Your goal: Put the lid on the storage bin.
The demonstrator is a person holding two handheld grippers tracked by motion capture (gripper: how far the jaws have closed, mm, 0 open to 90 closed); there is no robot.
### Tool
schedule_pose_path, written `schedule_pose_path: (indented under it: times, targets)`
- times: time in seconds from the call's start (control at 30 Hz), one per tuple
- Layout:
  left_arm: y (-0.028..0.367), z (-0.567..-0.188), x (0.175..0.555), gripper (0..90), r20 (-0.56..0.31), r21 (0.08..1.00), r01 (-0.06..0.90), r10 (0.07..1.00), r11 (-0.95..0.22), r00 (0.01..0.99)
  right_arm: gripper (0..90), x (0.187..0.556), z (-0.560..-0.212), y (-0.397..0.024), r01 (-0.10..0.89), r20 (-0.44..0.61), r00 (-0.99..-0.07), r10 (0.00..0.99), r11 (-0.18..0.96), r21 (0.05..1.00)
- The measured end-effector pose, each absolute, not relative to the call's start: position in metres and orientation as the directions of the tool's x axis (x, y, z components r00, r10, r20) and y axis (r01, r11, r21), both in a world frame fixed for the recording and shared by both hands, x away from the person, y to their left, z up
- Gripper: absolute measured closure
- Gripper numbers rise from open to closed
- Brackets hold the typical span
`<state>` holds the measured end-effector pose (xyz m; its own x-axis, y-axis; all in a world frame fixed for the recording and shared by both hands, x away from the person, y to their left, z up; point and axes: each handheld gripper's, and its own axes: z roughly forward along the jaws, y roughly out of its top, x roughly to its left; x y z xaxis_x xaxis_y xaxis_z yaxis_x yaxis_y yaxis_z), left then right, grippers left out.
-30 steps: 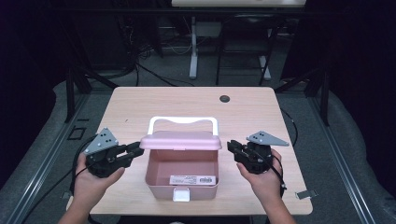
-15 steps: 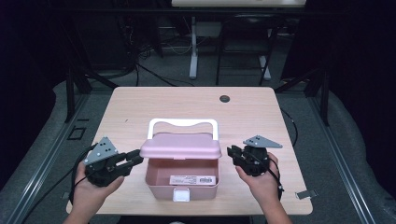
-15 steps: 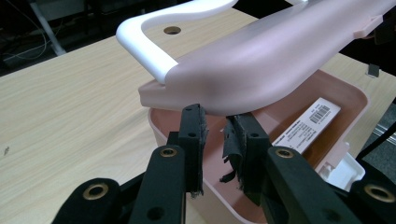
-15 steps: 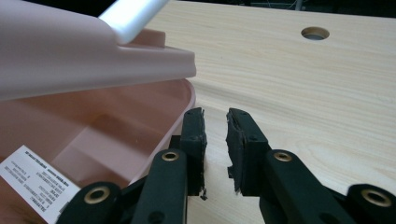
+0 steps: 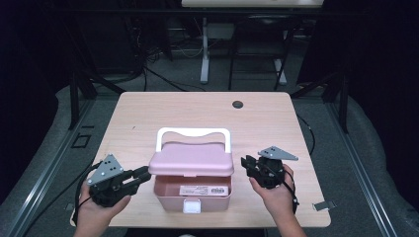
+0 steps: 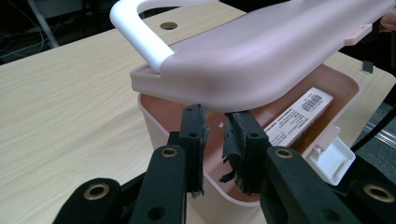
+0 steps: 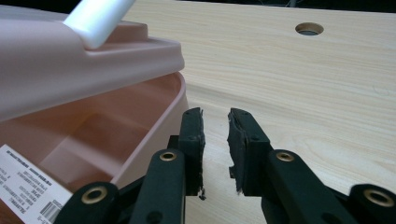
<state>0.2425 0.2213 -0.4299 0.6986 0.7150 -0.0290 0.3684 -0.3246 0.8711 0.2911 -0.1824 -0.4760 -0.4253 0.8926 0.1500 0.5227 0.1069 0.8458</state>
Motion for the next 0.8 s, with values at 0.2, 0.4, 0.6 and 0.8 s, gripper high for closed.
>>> schedule_pose_path:
  times: [0.2, 0.4, 0.6, 0.8]
  targets:
    - [0.222, -0.432, 0.237, 76.1, -0.038, 0.874, 0.37, 0.714, -0.316, 0.699, 74.9, 0.29, -0.481, -0.183, 0.526, 0.15, -0.422, 0.894, 0.106, 0.844]
    - [0.225, -0.44, 0.231, 76.8, -0.041, 0.871, 0.374, 0.712, -0.319, 0.701, 75.1, 0.29, -0.483, -0.183, 0.523, 0.15, -0.42, 0.895, 0.103, 0.846]
    - [0.227, -0.45, 0.226, 76.8, -0.05, 0.868, 0.383, 0.713, -0.315, 0.7, 75.1, 0.291, -0.485, -0.185, 0.53, 0.161, -0.412, 0.897, 0.093, 0.843]
    - [0.229, -0.46, 0.225, 76.9, -0.057, 0.856, 0.402, 0.715, -0.324, 0.697, 74.7, 0.291, -0.486, -0.186, 0.53, 0.165, -0.41, 0.897, 0.086, 0.844]
